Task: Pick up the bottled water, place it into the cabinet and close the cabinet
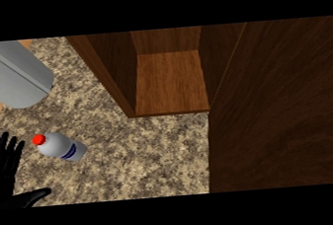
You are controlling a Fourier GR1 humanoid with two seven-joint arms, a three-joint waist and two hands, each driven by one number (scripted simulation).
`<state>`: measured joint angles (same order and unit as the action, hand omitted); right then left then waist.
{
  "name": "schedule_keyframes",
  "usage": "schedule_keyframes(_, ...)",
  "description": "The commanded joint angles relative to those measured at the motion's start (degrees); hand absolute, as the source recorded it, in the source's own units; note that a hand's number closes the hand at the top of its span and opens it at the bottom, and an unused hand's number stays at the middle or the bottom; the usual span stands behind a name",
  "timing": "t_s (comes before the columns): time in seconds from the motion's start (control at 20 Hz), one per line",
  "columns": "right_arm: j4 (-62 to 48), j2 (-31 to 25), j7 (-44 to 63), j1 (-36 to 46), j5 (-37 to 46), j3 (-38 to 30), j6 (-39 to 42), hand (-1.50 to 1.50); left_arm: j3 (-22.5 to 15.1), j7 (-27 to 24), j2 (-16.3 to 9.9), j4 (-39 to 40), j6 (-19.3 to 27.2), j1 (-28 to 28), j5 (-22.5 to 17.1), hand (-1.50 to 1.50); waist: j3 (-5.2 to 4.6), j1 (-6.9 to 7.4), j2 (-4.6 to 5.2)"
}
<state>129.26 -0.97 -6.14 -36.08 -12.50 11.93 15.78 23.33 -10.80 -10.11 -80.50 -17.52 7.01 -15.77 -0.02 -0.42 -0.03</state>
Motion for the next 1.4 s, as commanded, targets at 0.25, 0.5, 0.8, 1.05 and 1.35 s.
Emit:
schedule_keyframes(0.25,-4.1,-1.4,-3.5,0.0,-2.6,-3.0,2.5,-1.50,1.8,-8.6,-2.8,24.4,-3.7,-9.7,0.4,-1.50,-0.02,-0.18,0.07)
schedule_keyframes(0.5,-1.6,-2.7,-3.3,-3.0,-4.7,-3.0,4.1,-1.50,2.9,-12.3,-5.2,37.2,-5.1,-16.6,0.6,-1.50,-0.06,-0.52,0.12)
schedule_keyframes(0.8,-2.5,-2.1,-5.0,-3.0,-2.3,-3.1,3.5,-1.50,1.5,-22.1,-5.0,47.8,-4.2,-19.9,4.4,-1.50,-0.06,-0.54,0.12)
schedule_keyframes(1.05,-2.3,-3.1,-3.4,-2.2,-4.6,-4.1,4.0,-1.50,1.4,-26.4,-6.1,55.3,-6.6,-21.6,4.5,-1.50,-0.04,-0.29,0.10)
schedule_keyframes(1.35,-3.2,-2.4,-1.7,1.0,-3.7,-3.6,2.5,-1.50,1.9,-27.2,-8.1,63.6,-9.4,-28.6,4.3,-1.50,-0.10,-0.52,0.27)
